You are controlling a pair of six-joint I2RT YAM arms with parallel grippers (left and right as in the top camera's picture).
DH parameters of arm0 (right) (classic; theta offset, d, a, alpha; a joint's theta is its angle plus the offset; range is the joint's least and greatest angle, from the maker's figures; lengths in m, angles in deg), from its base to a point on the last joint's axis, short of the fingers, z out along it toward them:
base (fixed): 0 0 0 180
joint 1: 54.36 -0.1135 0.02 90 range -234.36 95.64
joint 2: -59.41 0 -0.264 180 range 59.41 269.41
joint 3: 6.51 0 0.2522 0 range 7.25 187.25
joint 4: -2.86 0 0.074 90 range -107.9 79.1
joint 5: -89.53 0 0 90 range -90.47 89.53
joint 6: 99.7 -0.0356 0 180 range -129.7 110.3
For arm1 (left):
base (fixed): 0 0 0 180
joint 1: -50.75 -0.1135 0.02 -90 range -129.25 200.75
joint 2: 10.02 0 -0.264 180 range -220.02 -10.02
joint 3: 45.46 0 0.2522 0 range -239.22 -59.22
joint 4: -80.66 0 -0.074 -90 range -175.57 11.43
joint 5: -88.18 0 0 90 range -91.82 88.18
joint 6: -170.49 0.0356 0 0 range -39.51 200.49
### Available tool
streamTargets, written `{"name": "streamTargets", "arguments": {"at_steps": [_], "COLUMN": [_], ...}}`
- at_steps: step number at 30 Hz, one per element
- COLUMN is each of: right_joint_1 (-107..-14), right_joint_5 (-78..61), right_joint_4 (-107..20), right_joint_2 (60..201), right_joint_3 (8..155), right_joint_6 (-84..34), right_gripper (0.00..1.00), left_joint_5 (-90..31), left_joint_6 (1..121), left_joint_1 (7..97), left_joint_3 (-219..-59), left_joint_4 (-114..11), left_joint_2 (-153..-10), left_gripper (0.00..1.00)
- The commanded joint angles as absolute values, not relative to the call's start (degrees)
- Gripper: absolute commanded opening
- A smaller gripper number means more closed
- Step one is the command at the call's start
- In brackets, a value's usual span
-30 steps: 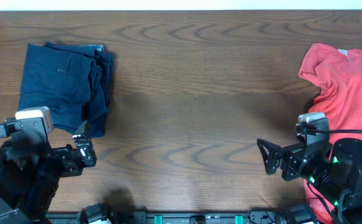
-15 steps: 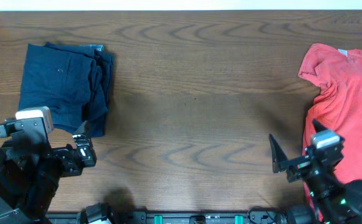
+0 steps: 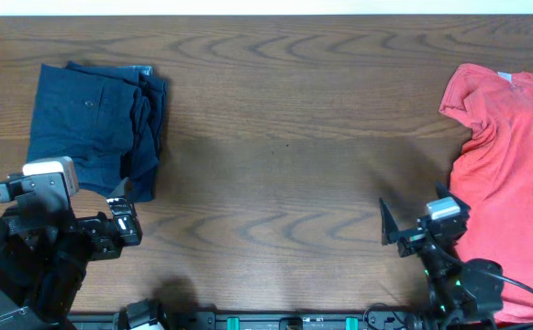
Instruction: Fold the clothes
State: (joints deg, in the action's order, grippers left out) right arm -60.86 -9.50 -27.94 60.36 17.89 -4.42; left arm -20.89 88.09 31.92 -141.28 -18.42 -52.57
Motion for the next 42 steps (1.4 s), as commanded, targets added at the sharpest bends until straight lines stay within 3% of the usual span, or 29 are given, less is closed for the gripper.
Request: {"name": "streamTargets", "arguments": {"at_steps": [1,7,30,42], "right_joint_1": [-60.53,-60.53,-60.53,-60.53], "right_joint_5": [-10.20,-10.16,-10.14,-10.14], "right_joint_4": [-24.26,-14.10,-14.17,-14.17], "right_joint_2": [59.73,59.73,59.82,59.82], "right_joint_3": [13.65,7.50,7.57,7.57], "right_joint_6": [-3.72,-3.83,-3.83,-3.83], "right_gripper": [0.99,0.99,0.99,0.99], "left_joint_5": [-20.57,-20.57,-20.57,-19.85], "left_joint_6": [88.83,88.83,88.83,89.29], "left_joint_1": [32.21,32.21,32.27,44.80], "left_joint_3": [-141.10,-141.10,-141.10,-139.75], "left_joint_4": [-18.29,-18.29,-18.29,-20.32], "left_joint_2": [-52.61,-52.61,-52.61,-52.00], "left_gripper": [0.98,0.98,0.98,0.98]}}
